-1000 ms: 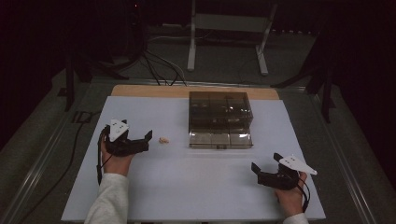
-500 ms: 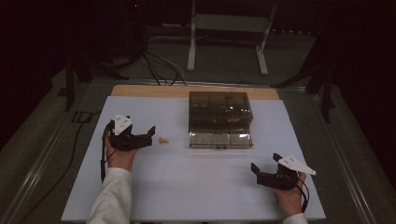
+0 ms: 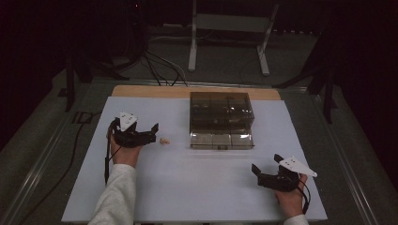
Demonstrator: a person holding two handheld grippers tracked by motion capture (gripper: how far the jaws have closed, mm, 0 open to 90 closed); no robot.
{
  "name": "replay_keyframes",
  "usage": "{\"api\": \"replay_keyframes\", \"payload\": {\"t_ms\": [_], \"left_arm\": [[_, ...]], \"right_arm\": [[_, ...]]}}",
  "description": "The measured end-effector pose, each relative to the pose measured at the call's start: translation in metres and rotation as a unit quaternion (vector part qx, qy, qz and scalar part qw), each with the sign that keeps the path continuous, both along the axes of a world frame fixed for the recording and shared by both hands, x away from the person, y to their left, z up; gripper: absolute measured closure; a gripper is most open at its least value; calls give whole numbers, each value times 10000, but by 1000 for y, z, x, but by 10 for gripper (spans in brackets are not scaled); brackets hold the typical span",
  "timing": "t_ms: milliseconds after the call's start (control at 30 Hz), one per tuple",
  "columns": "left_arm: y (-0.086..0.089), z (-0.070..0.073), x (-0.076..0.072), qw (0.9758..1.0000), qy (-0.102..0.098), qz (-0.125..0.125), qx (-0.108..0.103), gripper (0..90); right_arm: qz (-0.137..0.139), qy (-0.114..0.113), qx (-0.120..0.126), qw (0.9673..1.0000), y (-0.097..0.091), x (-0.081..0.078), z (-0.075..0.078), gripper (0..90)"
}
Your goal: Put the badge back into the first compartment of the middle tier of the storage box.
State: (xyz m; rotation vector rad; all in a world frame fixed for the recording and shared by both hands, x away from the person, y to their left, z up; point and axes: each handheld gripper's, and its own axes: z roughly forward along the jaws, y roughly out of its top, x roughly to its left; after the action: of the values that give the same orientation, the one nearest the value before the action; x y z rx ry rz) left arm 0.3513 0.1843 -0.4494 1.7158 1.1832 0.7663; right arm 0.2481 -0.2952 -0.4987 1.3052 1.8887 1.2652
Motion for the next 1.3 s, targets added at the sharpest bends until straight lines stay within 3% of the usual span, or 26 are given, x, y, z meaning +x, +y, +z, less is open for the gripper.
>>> {"api": "replay_keyframes", "payload": {"t_ms": [433,800,1300], "left_arm": [[-6,-10,15,9996,232,-49,120,11],[-7,-17,24,9993,374,-10,-87,11],[-16,-30,29,9978,638,-144,80,11]], "right_arm": [[24,-18,92,10000,0,0,0,0],[25,-30,136,9999,0,-1,1,0],[53,-55,117,9999,2,-2,2,0]]}}
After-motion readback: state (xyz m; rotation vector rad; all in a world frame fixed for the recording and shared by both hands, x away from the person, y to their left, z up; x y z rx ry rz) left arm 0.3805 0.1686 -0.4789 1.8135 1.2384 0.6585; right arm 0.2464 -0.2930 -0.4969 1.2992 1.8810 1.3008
